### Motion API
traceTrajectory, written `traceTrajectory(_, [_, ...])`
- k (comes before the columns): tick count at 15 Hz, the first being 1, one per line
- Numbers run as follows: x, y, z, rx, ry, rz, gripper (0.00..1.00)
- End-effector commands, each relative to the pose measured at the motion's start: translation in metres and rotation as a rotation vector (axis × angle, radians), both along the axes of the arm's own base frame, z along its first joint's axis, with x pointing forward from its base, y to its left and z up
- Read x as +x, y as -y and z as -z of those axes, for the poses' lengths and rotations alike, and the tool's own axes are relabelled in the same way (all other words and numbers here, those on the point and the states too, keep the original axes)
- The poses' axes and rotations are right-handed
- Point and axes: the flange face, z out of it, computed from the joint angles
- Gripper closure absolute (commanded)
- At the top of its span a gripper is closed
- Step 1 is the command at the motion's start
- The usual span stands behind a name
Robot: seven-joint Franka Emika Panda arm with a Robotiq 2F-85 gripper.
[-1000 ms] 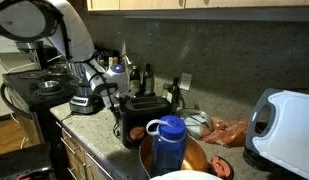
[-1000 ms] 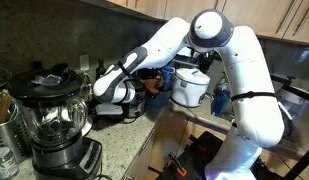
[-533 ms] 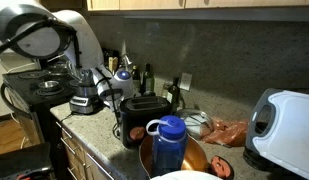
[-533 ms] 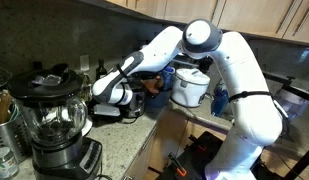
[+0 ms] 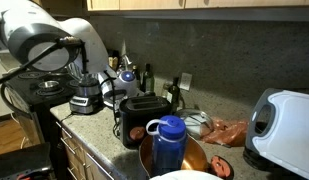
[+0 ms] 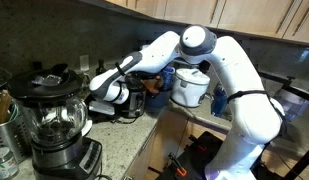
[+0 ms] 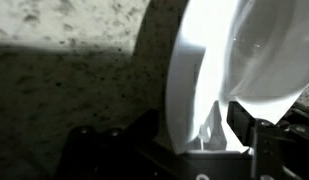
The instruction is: Clean the plate with the towel and move it a bit
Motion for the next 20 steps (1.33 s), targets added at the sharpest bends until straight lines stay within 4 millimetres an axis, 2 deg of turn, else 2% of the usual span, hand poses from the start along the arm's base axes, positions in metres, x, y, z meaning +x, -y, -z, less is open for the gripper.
traceTrajectory(1, [0.010, -0.004, 0.004, 0.017, 0.033, -0.016, 0.53])
traceTrajectory(4, [0.012, -0.009, 0.001, 0.013, 0.033, -0.022, 0.77])
traceTrajectory(6, [0.012, -0.011, -0.002, 0.007, 0.039, -0.029, 0.89])
traceTrajectory(10, [0.011, -0.015, -0.008, -0.005, 0.038, -0.041, 0.91])
traceTrajectory(12, [0.009, -0.018, -0.013, -0.011, 0.042, -0.048, 0.89])
traceTrajectory(20, [0.007, -0.034, -0.047, -0.101, 0.106, -0.077, 0.91])
